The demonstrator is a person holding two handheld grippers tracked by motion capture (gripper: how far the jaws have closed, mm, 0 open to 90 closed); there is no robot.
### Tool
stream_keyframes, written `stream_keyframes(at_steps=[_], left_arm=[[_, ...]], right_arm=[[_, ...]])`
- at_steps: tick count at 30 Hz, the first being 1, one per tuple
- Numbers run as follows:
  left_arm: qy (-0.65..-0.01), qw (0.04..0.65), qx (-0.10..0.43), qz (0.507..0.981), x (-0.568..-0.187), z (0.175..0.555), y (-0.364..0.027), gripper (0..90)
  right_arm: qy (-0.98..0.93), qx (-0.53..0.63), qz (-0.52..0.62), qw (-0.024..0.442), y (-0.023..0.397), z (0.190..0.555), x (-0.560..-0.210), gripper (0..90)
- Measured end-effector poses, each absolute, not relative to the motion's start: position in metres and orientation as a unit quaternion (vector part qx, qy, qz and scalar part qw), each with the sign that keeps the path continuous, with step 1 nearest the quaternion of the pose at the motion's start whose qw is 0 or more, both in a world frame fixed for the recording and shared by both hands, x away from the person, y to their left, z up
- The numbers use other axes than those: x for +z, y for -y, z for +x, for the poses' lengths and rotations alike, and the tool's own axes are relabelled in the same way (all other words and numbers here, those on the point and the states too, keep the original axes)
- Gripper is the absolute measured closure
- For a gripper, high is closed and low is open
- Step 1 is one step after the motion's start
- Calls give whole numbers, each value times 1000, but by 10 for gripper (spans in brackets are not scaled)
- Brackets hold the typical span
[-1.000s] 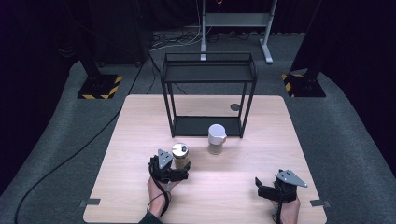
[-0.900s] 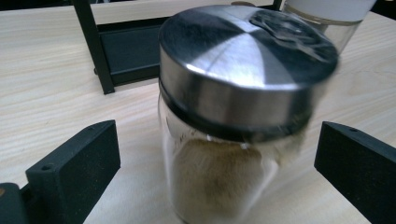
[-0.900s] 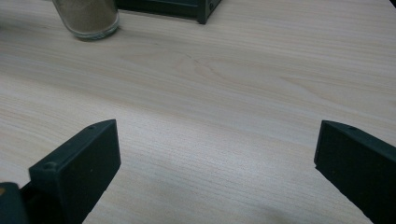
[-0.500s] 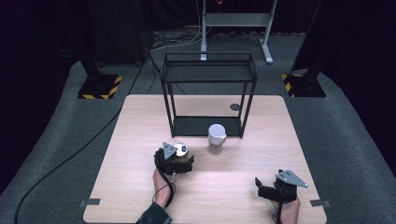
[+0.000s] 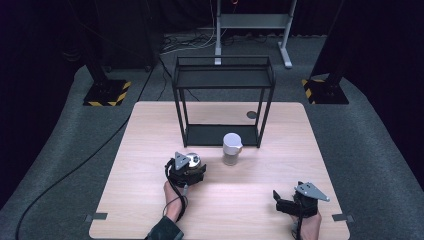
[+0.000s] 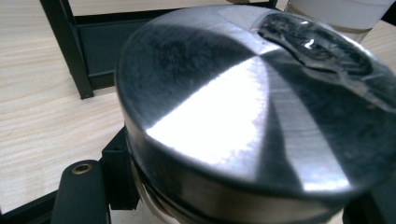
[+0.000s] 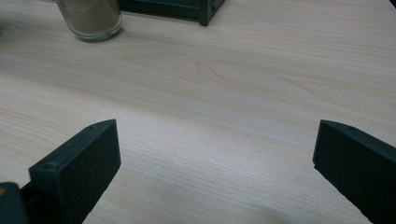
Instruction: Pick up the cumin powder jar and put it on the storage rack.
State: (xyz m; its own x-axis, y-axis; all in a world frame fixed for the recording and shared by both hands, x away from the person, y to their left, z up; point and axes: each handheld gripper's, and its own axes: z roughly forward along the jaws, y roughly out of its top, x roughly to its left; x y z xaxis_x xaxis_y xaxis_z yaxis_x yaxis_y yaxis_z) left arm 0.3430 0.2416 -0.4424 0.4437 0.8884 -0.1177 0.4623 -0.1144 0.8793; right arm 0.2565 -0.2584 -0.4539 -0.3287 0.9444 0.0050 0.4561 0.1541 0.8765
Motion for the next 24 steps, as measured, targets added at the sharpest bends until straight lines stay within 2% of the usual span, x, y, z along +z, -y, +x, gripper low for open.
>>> stream_keyframes(at_steps=[24], left_arm=[[-442,495,225,713,-420,299,-264,295]], right_arm=[[-699,417,500,295,259,256,-454,0]])
